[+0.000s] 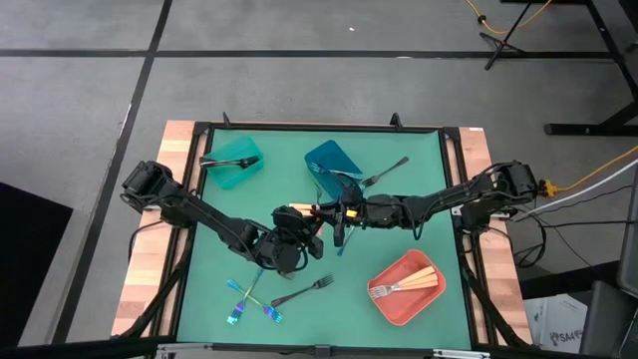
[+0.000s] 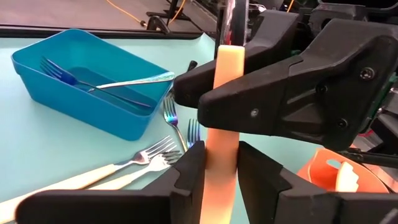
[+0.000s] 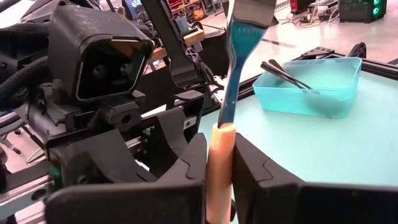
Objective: Sort silverware by color (type)
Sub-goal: Put the orange fork into the orange bin
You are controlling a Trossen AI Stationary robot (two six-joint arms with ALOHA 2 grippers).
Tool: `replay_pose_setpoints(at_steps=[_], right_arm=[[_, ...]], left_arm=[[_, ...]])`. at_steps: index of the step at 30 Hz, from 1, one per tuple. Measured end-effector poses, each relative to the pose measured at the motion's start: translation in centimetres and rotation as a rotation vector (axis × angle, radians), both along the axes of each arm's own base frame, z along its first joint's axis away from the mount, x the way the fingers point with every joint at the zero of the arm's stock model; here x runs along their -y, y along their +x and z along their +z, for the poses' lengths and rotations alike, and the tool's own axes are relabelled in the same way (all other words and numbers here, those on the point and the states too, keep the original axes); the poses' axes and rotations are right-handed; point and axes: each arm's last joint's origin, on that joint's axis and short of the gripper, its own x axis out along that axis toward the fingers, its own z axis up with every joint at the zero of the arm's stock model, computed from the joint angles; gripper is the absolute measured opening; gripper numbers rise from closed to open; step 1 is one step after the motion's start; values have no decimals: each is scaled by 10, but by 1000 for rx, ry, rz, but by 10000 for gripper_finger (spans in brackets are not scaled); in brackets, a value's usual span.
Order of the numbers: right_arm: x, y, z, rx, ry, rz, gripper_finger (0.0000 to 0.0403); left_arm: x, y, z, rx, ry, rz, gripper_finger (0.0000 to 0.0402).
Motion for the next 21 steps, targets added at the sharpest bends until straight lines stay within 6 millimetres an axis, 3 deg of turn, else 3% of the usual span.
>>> replay_pose_setpoints(at_steps=[13, 21], right_arm=[[1, -2, -3, -55, -65, 7, 13], [3, -16, 3, -174, -147, 17, 13]], left_arm=[[1, 0, 0, -4, -12, -13, 117], [3, 0, -1, -17, -43, -61, 118]])
